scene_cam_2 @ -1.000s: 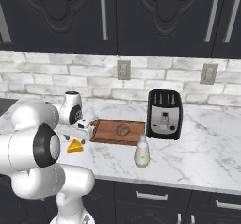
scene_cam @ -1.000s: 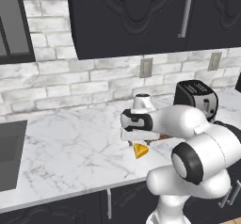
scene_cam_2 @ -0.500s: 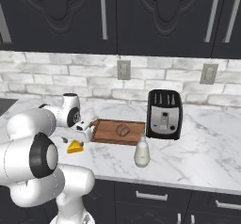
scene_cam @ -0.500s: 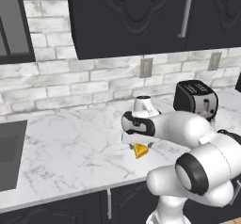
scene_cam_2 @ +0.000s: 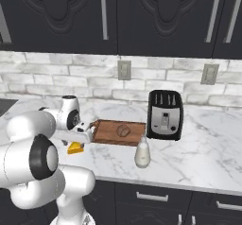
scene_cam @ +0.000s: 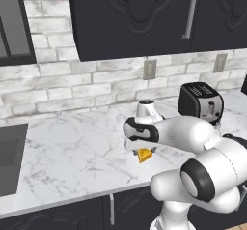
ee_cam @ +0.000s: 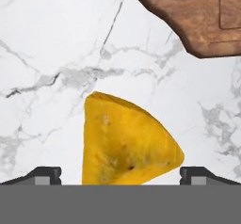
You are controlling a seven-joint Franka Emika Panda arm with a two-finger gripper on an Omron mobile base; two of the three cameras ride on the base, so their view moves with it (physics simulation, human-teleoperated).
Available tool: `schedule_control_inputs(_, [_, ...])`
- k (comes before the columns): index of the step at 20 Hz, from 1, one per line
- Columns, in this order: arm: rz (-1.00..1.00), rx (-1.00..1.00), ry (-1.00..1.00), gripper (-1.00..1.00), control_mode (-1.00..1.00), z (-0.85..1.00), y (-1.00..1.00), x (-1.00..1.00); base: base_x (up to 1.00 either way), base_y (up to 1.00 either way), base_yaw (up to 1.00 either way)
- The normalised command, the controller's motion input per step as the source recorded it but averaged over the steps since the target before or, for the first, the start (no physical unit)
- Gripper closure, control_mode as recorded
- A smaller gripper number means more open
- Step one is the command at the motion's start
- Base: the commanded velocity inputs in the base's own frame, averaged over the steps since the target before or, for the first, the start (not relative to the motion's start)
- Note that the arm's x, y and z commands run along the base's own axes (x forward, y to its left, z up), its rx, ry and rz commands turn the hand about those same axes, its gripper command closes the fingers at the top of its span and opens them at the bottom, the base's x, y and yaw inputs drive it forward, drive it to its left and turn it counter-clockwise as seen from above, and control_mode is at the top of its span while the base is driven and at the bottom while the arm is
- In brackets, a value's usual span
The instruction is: Retrieve the reheated potato from the microwave, then place the potato, cheese, and condiment on the cutting board.
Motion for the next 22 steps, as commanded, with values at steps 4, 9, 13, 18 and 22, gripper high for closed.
schedule_control_inputs(4, [0.09,0.0,-0.01,-1.0,-1.0,0.0,-0.01,0.0,0.0,0.0,0.0])
schedule_control_inputs(9, [0.01,0.0,0.0,-1.0,-1.0,0.0,-0.08,-0.05,0.0,0.0,0.0])
schedule_control_inputs(13, [-0.07,0.0,0.0,-1.0,-1.0,0.0,0.0,-0.01,0.0,0.0,0.0])
schedule_control_inputs(18, [-0.15,0.0,0.02,-1.0,-1.0,0.0,0.09,0.0,0.0,0.0,0.0])
schedule_control_inputs(22, [-0.23,0.0,0.07,-1.0,-1.0,-0.01,0.12,0.01,0.0,0.0,0.0])
